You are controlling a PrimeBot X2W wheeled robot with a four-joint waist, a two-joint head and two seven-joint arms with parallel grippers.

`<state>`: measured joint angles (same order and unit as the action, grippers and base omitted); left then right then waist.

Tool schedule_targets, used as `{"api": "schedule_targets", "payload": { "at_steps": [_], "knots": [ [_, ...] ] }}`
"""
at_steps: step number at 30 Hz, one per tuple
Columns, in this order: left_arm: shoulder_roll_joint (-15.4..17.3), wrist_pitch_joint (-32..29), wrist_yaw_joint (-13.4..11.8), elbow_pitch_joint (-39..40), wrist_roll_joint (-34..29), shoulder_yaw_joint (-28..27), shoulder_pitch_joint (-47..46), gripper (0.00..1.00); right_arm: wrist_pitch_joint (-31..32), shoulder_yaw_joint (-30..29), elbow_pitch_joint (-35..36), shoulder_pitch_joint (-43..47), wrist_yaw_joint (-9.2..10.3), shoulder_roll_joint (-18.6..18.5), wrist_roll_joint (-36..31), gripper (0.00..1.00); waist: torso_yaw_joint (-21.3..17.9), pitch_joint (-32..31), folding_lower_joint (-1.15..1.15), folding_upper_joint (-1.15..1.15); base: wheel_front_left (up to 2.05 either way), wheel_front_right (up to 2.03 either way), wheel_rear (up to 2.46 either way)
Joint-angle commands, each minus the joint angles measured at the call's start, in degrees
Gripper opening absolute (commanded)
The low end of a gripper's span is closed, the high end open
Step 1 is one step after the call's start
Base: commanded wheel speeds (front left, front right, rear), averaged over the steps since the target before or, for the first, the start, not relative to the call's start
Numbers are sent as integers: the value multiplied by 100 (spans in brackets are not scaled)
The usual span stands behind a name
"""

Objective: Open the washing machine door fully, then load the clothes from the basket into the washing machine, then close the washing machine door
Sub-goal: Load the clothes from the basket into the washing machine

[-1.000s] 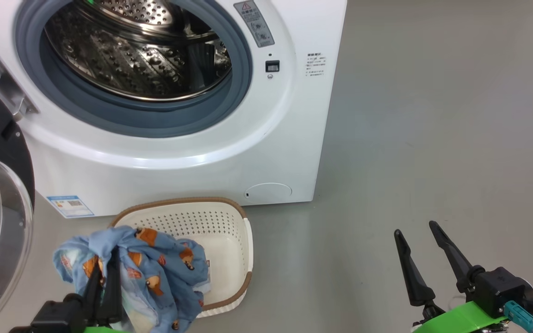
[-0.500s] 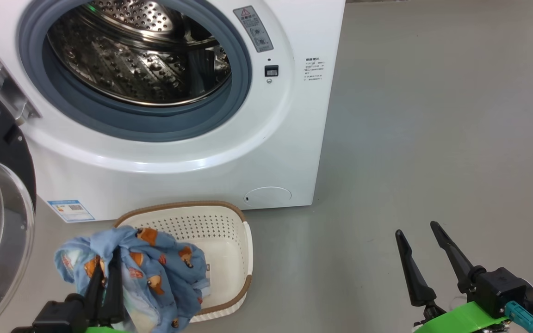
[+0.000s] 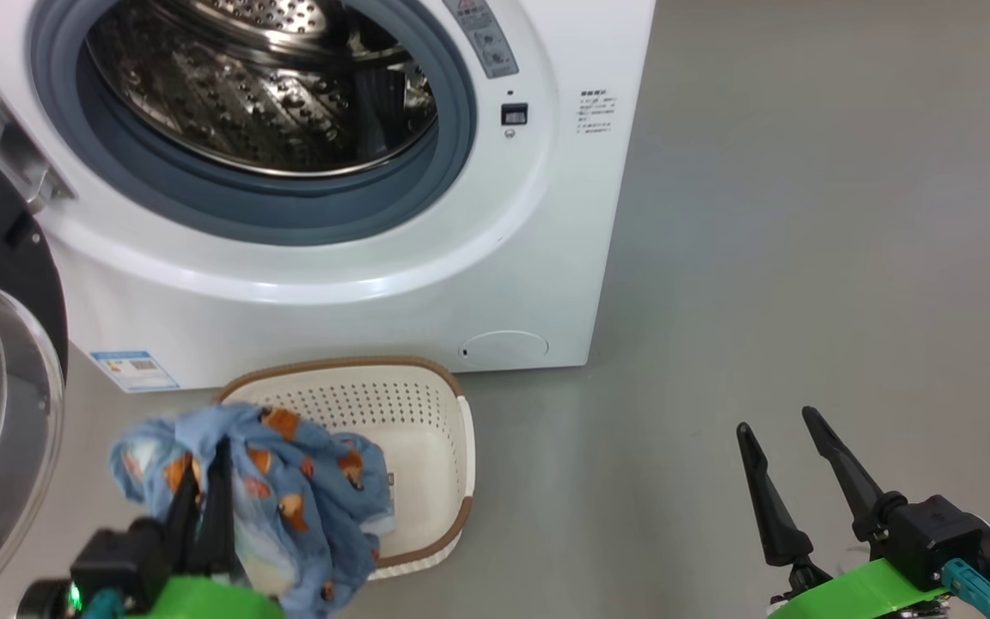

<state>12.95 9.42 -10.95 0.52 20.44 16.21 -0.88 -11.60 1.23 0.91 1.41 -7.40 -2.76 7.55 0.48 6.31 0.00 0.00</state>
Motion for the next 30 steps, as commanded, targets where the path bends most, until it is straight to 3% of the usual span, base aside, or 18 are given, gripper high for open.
{"api": "schedule_targets", "payload": {
  "at_steps": [1, 10, 19, 30],
  "knots": [
    [79, 39, 52, 28, 47, -185, -383, 0, -17, 121, 173, -83, -9, -11, 17, 100, 40, 71, 0, 0, 0, 0, 0],
    [-35, 189, 413, -1033, 255, -192, -1425, 0, 14, 178, 272, -258, -9, -11, -26, 100, 13, 478, 0, 0, 0, 0, 0],
    [-95, 272, 814, -2260, 413, -222, -2779, 0, -44, 243, 346, -577, -9, -11, 28, 100, -221, 1319, 0, 0, 0, 0, 0],
    [140, -146, 1307, -3520, 545, -248, -4608, 0, -255, 447, 218, -1066, -9, -11, 249, 100, -648, 2434, 0, 0, 0, 0, 0]
  ]
}}
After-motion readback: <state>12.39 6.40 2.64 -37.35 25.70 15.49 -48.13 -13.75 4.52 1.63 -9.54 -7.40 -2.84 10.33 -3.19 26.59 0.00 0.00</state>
